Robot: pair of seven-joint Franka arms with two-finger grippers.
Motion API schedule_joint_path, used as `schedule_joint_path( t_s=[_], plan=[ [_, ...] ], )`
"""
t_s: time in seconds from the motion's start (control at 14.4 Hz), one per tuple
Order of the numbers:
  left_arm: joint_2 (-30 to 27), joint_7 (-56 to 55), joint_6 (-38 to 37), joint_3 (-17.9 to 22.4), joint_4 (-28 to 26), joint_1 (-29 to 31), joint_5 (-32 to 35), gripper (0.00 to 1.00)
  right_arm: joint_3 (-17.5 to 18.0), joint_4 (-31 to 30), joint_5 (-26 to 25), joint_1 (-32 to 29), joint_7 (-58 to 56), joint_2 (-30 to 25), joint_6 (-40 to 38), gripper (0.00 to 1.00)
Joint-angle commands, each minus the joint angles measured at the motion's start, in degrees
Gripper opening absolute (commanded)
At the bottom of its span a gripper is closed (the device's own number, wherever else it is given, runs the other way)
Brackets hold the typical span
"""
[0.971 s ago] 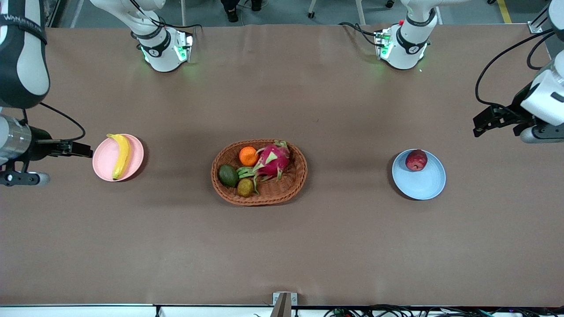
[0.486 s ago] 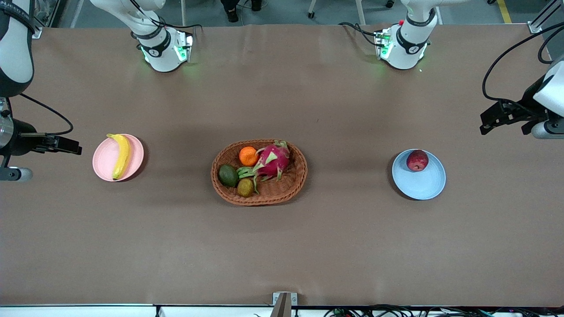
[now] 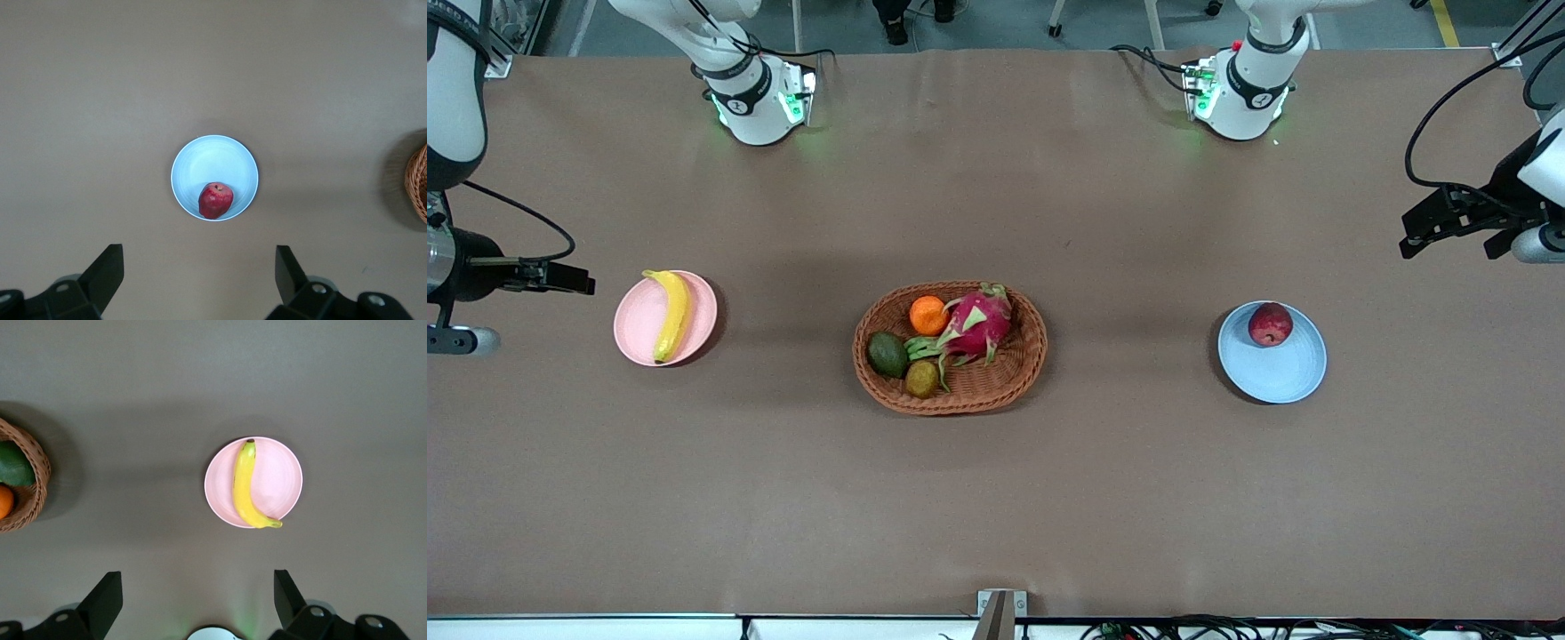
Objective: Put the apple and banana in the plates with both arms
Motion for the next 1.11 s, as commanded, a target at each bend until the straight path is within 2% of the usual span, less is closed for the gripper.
schedule_joint_path(
  t_s=[0.0, 0.62, 1.04],
  plan=[
    [-0.4, 1.2, -0.7, 0.0, 0.5, 0.4, -1.0, 1.00, 0.2, -0.3, 1.4, -0.5, 0.5, -3.4, -2.9, 1.00],
    [-0.4, 0.5, -0.5, 0.1, 0.4, 0.4, -1.1, 1.00, 0.5, -1.5, 0.8, -1.7, -3.7, -8.4, -2.1, 1.00],
    [-0.4, 0.4, -0.7, 0.1, 0.3, 0.4, -1.1, 1.00, 0.5, -10.0, 1.3, -3.3, -3.5, -17.2, -0.3, 1.00]
  ],
)
